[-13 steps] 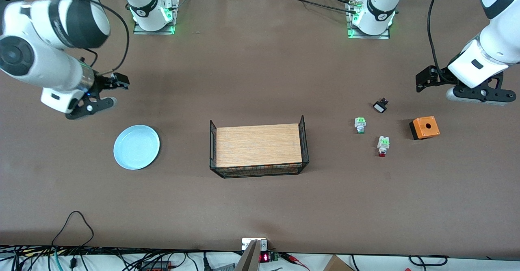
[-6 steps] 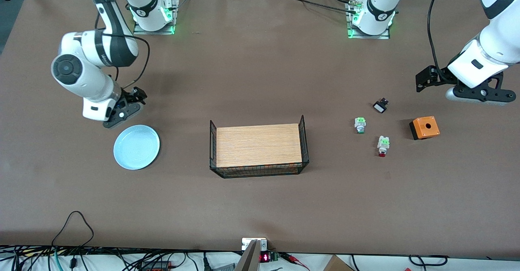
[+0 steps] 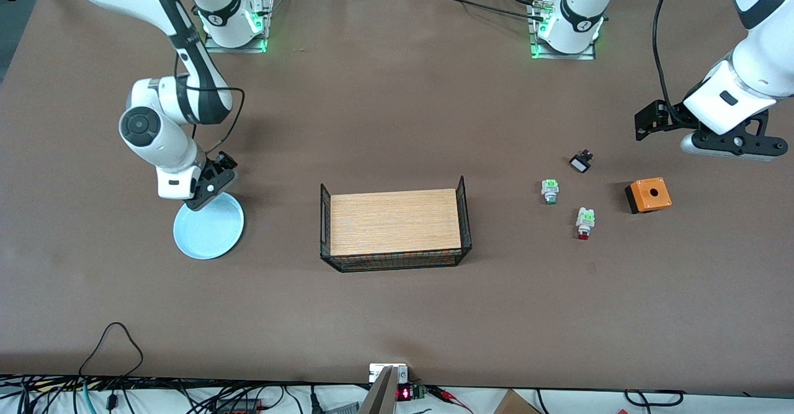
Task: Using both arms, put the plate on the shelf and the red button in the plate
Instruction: 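Grasp the rim of the pale blue plate with the right gripper, then lift the plate and carry it onto the wooden box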
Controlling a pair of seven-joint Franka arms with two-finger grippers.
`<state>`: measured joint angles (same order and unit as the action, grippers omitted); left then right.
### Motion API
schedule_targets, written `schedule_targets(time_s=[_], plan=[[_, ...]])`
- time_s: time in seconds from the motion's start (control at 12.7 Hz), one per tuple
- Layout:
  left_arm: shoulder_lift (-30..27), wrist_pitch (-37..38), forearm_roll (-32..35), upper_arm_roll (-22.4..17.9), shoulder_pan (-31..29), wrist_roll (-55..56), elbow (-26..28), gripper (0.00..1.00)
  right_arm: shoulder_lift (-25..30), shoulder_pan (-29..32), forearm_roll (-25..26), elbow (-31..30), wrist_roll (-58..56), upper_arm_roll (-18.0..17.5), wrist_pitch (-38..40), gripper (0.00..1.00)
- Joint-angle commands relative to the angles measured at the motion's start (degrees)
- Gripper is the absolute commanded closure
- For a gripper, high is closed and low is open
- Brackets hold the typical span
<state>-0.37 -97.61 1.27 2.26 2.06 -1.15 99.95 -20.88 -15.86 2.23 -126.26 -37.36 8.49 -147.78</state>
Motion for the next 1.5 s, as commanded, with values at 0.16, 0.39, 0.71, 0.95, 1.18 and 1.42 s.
schedule_targets(time_s=[0.16, 0.39, 0.71, 0.95, 1.18, 1.42], plan=[[-0.2, 1.6, -0.4, -0.2, 0.1, 0.0, -1.0, 0.0, -3.9, 0.3, 0.4, -1.1, -3.7, -0.1, -8.6, 0.17], [-0.1, 1.9, -0.4, -0.2, 0.1, 0.0, -1.1, 0.0, -4.7, 0.3, 0.4, -1.5, -5.5, -0.2, -10.5, 0.59], [-0.1, 1.9, -0.4, -0.2, 0.1, 0.0, -1.1, 0.0, -4.4, -0.1, 0.3, -1.5, -5.8, -0.2, -10.5, 0.92], [0.0, 1.9, -0.4, -0.2, 0.3, 0.1, -1.9, 0.0, -2.2, -1.6, 0.4, -1.4, -7.5, -0.4, -10.2, 1.0], [0.0, 2.1, -0.4, 0.1, 0.3, 0.1, -1.9, 0.0, 2.9, -3.1, 0.4, -0.9, -7.7, -1.4, -8.1, 1.0], [0.4, 2.2, -0.4, 0.1, 0.4, 0.1, -2.4, 0.0, 8.9, -3.6, 0.3, -0.5, -8.4, -3.9, -5.7, 1.0]])
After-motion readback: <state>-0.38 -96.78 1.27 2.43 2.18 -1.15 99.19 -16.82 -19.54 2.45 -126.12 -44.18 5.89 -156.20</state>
